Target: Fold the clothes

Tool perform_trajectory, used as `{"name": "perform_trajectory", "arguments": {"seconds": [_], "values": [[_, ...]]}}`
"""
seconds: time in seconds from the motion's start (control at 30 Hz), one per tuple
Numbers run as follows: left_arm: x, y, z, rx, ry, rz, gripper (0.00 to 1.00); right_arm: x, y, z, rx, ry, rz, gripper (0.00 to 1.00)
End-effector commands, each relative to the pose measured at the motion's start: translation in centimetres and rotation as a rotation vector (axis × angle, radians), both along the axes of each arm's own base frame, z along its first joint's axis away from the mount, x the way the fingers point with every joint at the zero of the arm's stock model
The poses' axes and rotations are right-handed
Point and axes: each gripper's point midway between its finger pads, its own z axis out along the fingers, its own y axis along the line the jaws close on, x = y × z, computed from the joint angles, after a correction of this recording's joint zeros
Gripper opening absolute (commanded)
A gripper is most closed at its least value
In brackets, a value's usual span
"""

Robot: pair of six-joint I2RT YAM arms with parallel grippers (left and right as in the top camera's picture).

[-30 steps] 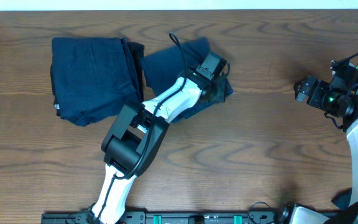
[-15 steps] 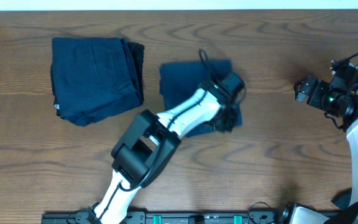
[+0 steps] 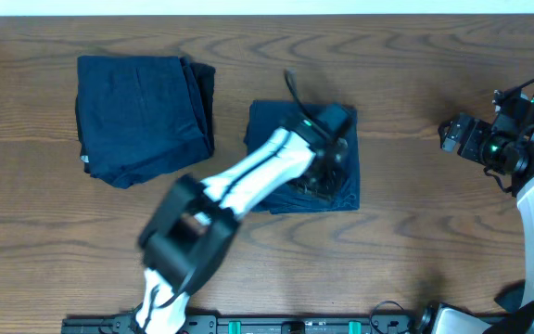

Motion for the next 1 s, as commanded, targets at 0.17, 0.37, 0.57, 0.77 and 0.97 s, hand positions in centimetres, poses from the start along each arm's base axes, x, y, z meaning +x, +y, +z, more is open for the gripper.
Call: {"name": "perform_trajectory", "arguments": {"seconds": [0.17, 0.37, 0.57, 0.77, 0.97], "values": [[2.6, 7.6, 6.6, 0.092, -0.136, 0.11, 0.77, 0.0, -0.3, 0.3, -0.012, -0.007, -0.003, 0.99], [3.2, 11.9, 5.0, 0.217, -0.103, 0.185, 0.79, -0.1, -0.3, 0.3, -0.012, -0.006, -0.003, 0.99], [3.1, 12.7, 3.0, 0.244, -0.06, 0.256, 0.82, 0.0, -0.3, 0.3, -0.012, -0.007, -0.003, 0.99], [3.3, 12.5, 1.2, 0.236, -0.055, 0.36, 0.93, -0.1, -0.3, 0.3, -0.012, -0.006, -0.003, 0.99], [3.0, 12.7, -0.9, 0.234, -0.041, 0.461, 1.0, 0.0, -0.3, 0.3, -0.012, -0.007, -0.003, 0.99]]}}
